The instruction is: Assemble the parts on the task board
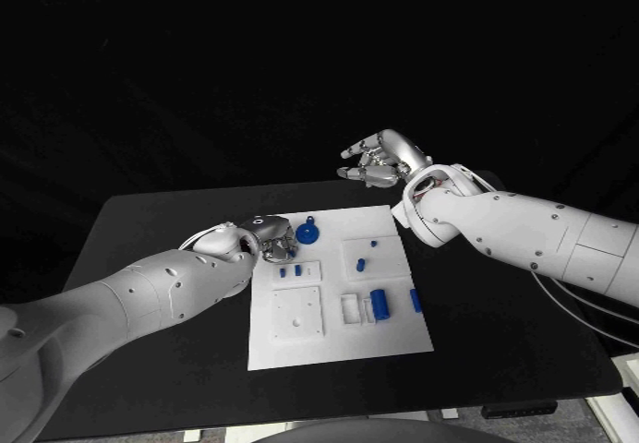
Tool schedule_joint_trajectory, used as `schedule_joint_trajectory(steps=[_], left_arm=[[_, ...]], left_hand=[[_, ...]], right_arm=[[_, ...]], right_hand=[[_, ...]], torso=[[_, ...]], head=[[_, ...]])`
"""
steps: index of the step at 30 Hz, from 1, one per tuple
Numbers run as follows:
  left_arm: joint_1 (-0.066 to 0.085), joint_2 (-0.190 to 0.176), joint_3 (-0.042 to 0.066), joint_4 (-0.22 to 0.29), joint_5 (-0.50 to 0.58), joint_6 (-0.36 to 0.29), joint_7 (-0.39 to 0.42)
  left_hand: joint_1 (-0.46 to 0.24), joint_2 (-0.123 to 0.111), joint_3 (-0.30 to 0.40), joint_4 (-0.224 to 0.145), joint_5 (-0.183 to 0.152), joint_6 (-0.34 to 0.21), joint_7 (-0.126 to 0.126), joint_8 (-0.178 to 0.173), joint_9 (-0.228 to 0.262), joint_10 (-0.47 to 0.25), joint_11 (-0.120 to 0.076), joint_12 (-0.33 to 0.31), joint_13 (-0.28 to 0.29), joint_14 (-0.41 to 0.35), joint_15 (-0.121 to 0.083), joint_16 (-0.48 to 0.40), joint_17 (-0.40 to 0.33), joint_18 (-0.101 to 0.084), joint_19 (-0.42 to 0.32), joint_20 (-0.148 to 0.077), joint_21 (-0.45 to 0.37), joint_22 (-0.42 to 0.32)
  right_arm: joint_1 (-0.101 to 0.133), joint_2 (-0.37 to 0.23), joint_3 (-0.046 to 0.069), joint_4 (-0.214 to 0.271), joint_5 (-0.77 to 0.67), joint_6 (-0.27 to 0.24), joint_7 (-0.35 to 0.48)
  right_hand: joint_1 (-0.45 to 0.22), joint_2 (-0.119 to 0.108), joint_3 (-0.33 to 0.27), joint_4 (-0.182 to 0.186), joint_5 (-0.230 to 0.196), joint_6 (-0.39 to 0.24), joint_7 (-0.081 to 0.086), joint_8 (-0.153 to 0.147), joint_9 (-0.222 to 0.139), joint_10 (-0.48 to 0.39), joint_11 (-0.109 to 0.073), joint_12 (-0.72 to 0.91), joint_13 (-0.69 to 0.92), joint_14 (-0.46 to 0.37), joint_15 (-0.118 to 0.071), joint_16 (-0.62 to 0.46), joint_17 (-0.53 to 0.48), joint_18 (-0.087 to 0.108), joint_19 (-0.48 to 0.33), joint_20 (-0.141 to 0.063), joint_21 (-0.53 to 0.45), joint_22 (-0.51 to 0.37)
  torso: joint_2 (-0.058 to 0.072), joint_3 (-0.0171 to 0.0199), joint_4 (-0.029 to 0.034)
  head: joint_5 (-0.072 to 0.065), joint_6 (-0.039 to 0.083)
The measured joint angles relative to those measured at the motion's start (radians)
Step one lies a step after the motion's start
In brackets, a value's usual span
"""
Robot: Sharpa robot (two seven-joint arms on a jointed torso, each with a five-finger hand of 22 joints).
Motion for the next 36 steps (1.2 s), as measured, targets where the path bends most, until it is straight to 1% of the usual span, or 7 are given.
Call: schedule_joint_trajectory(steps=[4, 11, 16, 24, 31, 33, 36], left_arm=[[-0.007, -0.002, -0.003, -0.001, -0.001, -0.003, 0.000], [-0.006, -0.006, -0.002, 0.000, -0.001, -0.014, 0.000], [-0.006, -0.009, -0.002, 0.001, -0.001, -0.023, 0.000], [-0.006, -0.011, -0.002, 0.002, -0.001, -0.036, 0.000], [-0.006, -0.018, -0.002, 0.001, -0.001, -0.036, -0.007], [-0.006, -0.022, -0.002, 0.000, -0.001, -0.034, -0.010], [-0.006, -0.029, -0.002, -0.001, -0.001, -0.031, -0.015]], left_hand=[[-0.016, -0.015, -0.001, -0.001, -0.008, -0.035, -0.010, 0.000, 0.000, -0.027, 0.006, -0.004, 0.000, -0.005, 0.005, -0.007, 0.000, 0.012, -0.005, 0.005, -0.006, 0.000], [-0.031, -0.039, 0.007, -0.009, -0.008, -0.072, -0.021, 0.000, 0.000, -0.053, 0.020, -0.004, 0.000, -0.010, 0.010, -0.007, 0.000, 0.012, -0.002, 0.009, -0.012, 0.000], [-0.032, -0.048, 0.010, -0.012, -0.008, -0.089, -0.028, 0.000, 0.000, -0.066, 0.026, -0.004, 0.000, -0.014, 0.014, -0.007, -0.003, 0.012, -0.002, 0.016, -0.017, 0.000], [-0.028, -0.055, 0.010, -0.012, -0.008, -0.112, -0.031, 0.000, 0.000, -0.076, 0.028, -0.004, 0.000, -0.014, 0.014, -0.012, -0.005, 0.011, -0.002, 0.016, -0.021, 0.000], [-0.022, -0.074, 0.003, -0.019, -0.008, -0.170, -0.045, -0.004, -0.003, -0.114, 0.040, -0.004, 0.000, -0.030, 0.030, -0.012, -0.005, 0.009, -0.013, 0.027, -0.032, 0.000], [-0.021, -0.075, -0.004, -0.021, -0.008, -0.193, -0.049, -0.004, -0.004, -0.127, 0.045, -0.004, 0.000, -0.034, 0.034, -0.012, -0.005, 0.009, -0.014, 0.028, -0.033, 0.000], [-0.016, -0.080, -0.028, -0.016, -0.008, -0.216, -0.052, -0.004, -0.004, -0.139, 0.049, -0.004, 0.000, -0.041, 0.041, -0.012, -0.010, 0.015, -0.014, 0.036, -0.041, 0.001]], right_arm=[[0.000, 0.000, 0.000, 0.000, 0.000, 0.000, 0.000], [0.000, 0.001, 0.000, -0.001, 0.000, 0.001, 0.000], [0.000, 0.000, 0.000, -0.001, 0.000, 0.001, 0.000], [0.000, 0.000, 0.000, -0.001, 0.000, 0.001, 0.000], [0.000, -0.001, 0.000, -0.002, 0.000, 0.004, -0.001], [0.000, -0.001, 0.000, -0.003, -0.001, 0.007, -0.003], [0.000, -0.002, 0.000, -0.005, -0.002, 0.015, -0.007]], right_hand=[[0.000, 0.000, 0.000, 0.000, 0.000, 0.000, 0.000, 0.000, 0.000, 0.000, 0.000, 0.000, 0.000, 0.000, 0.000, 0.000, 0.000, 0.000, 0.000, 0.000, 0.000, 0.000], [0.000, 0.000, 0.000, 0.000, 0.000, 0.000, 0.000, 0.000, 0.000, 0.000, 0.000, 0.000, 0.000, 0.000, 0.000, 0.000, 0.000, 0.000, 0.000, 0.000, 0.000, 0.000], [0.000, 0.000, 0.000, 0.000, 0.000, 0.000, 0.000, 0.000, 0.000, 0.000, 0.000, 0.000, 0.000, 0.000, 0.000, 0.000, 0.000, 0.000, 0.000, 0.000, 0.000, 0.000], [0.000, 0.000, 0.000, 0.000, 0.000, 0.000, 0.000, 0.000, 0.000, 0.000, 0.000, 0.000, 0.000, 0.000, 0.000, 0.000, 0.000, 0.000, 0.000, 0.000, 0.000, 0.000], [0.000, 0.000, 0.000, 0.000, 0.000, 0.000, 0.000, 0.000, 0.000, 0.000, 0.000, 0.000, 0.000, -0.004, 0.004, 0.000, -0.001, 0.000, 0.000, 0.000, -0.005, 0.000], [-0.003, -0.003, 0.000, 0.000, 0.000, -0.002, 0.002, 0.000, 0.000, -0.008, 0.007, 0.000, -0.001, -0.014, 0.005, 0.000, -0.001, 0.000, -0.005, 0.005, -0.006, -0.001], [-0.003, -0.003, 0.000, 0.000, -0.004, -0.009, 0.002, 0.000, 0.000, -0.035, 0.009, -0.021, -0.016, -0.042, 0.011, -0.018, -0.011, 0.000, -0.024, 0.013, -0.024, -0.011]], torso=[[0.000, -0.0001, -0.0004], [0.000, 0.0006, -0.0016], [0.000, 0.0012, -0.0014], [0.000, 0.0013, -0.0016], [0.000, 0.0017, -0.0022], [0.000, 0.0018, -0.0021], [0.000, 0.0016, -0.0016]], head=[[0.003, 0.000], [0.006, 0.002], [0.006, 0.001], [0.007, 0.002], [0.007, 0.004], [0.007, 0.005], [0.007, 0.006]])
